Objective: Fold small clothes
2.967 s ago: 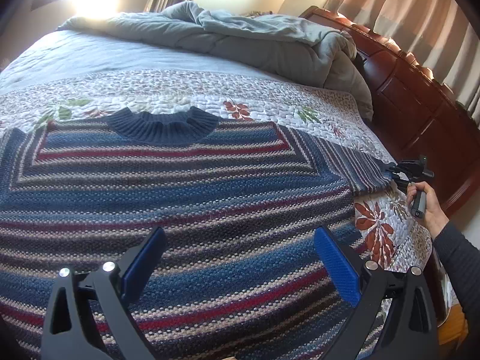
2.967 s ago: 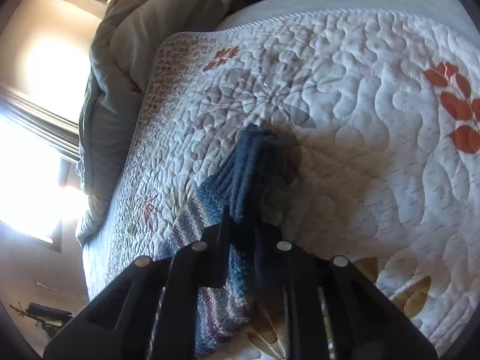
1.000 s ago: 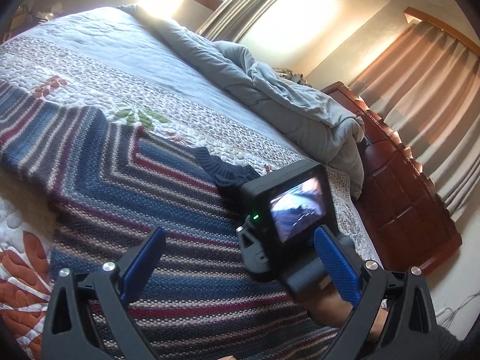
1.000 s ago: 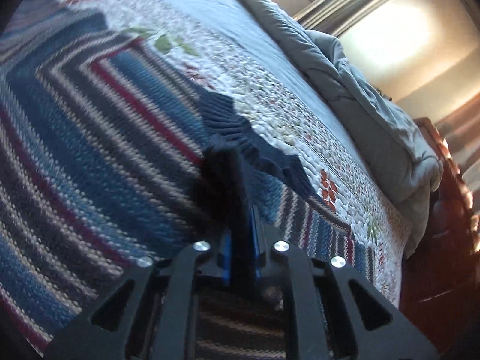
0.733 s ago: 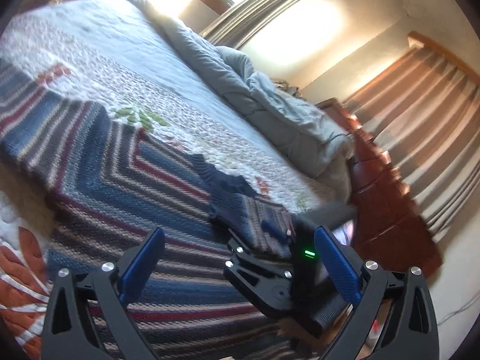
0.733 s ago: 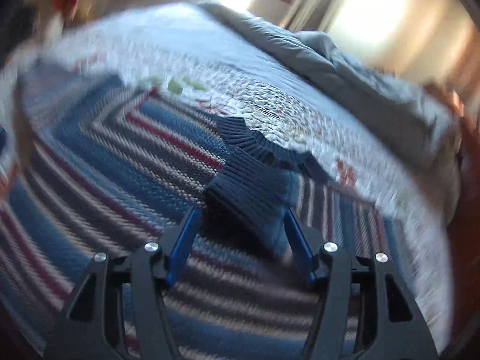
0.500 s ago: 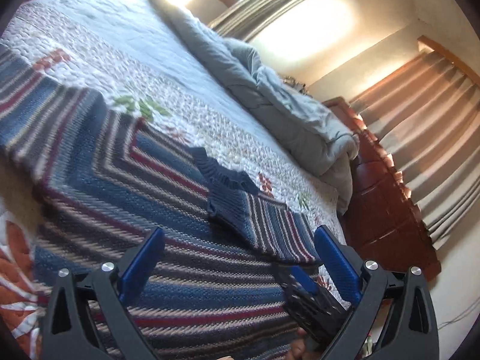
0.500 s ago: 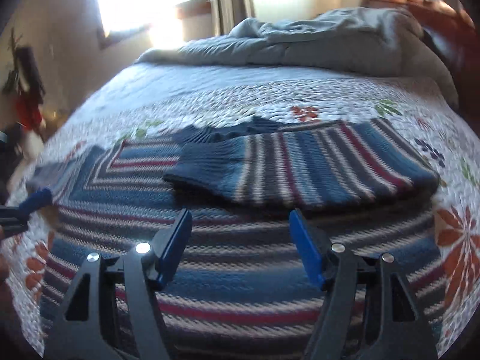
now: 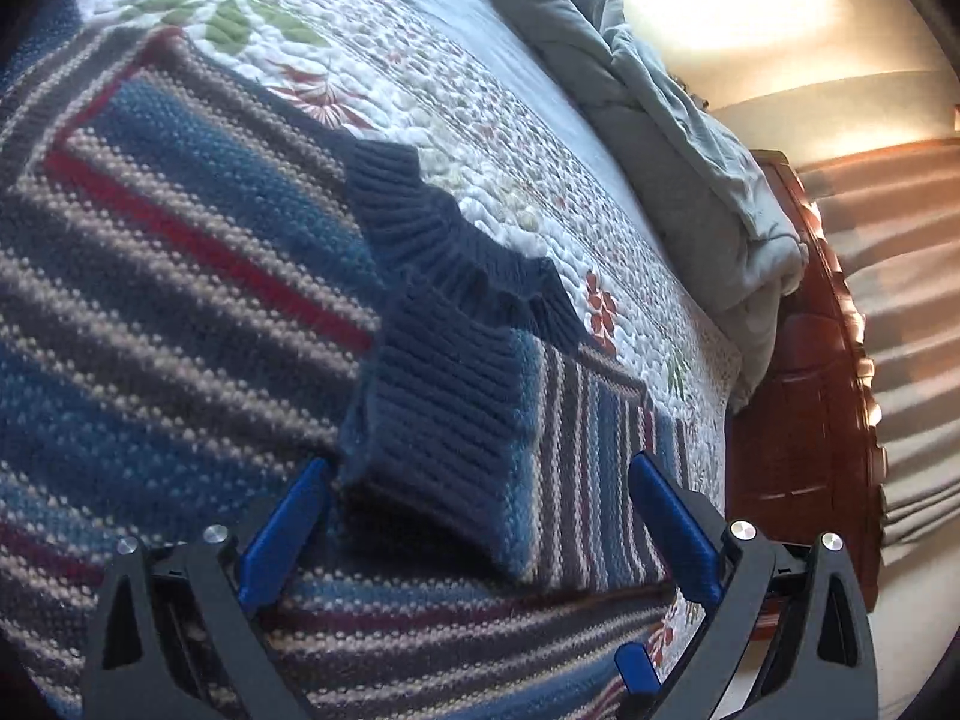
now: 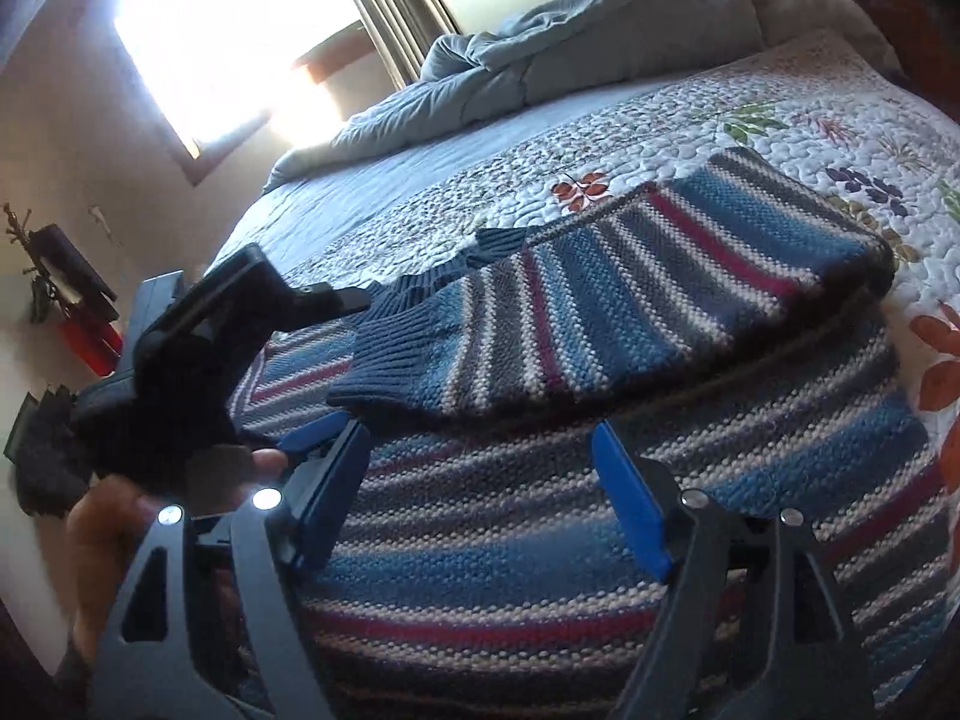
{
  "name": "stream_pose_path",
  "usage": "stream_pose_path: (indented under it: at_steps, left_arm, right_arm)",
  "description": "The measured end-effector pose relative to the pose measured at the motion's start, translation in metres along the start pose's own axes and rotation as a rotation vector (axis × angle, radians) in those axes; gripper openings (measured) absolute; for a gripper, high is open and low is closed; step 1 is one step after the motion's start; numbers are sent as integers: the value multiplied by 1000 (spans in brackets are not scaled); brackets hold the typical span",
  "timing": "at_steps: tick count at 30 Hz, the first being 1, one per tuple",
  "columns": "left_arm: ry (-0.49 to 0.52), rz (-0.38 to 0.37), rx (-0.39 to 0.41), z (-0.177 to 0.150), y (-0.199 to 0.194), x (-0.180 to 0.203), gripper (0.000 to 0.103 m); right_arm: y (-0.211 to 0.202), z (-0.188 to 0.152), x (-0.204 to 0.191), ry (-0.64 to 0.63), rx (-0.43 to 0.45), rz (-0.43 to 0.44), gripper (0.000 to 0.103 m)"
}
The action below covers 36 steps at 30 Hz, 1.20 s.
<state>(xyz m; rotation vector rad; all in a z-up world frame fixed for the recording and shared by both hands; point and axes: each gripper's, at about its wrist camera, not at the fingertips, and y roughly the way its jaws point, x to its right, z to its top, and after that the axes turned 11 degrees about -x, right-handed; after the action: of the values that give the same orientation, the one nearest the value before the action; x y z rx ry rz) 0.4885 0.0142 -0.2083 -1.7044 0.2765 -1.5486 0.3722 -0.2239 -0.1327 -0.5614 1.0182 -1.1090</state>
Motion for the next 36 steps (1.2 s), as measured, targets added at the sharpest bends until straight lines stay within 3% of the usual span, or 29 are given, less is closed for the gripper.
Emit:
stream_pose_path:
  at_steps: [2, 4, 6, 9, 12, 14, 26, 36]
  left_arm:
    - [5, 8, 3, 0, 1, 3, 99]
    - [20, 58, 6, 0, 2, 8, 92]
    - [60, 137, 10, 1, 3, 16, 62]
    - [87, 206, 20, 1, 3, 20, 34]
    - [102, 208, 36, 1, -1, 21, 16]
    - [114, 203, 50, 1, -5, 23, 10]
    - [184, 195, 109, 17, -51, 38, 8]
    - [153, 188, 101, 29, -77, -3, 8]
  right_arm:
    - [-3, 1, -2, -15, 15, -5, 76]
    - [-8, 3, 1, -10, 34, -5, 77]
    - [-11, 3, 5, -4, 39, -3, 77]
    - [-12, 3, 9, 1, 36, 0, 77]
    - [-13, 4, 11, -3, 38, -1, 77]
    - [-14, 4, 12, -5, 38, -3, 77]
    - [-6, 3, 5, -30, 21, 1, 78]
    - [-3, -1, -3, -56, 13, -5, 78]
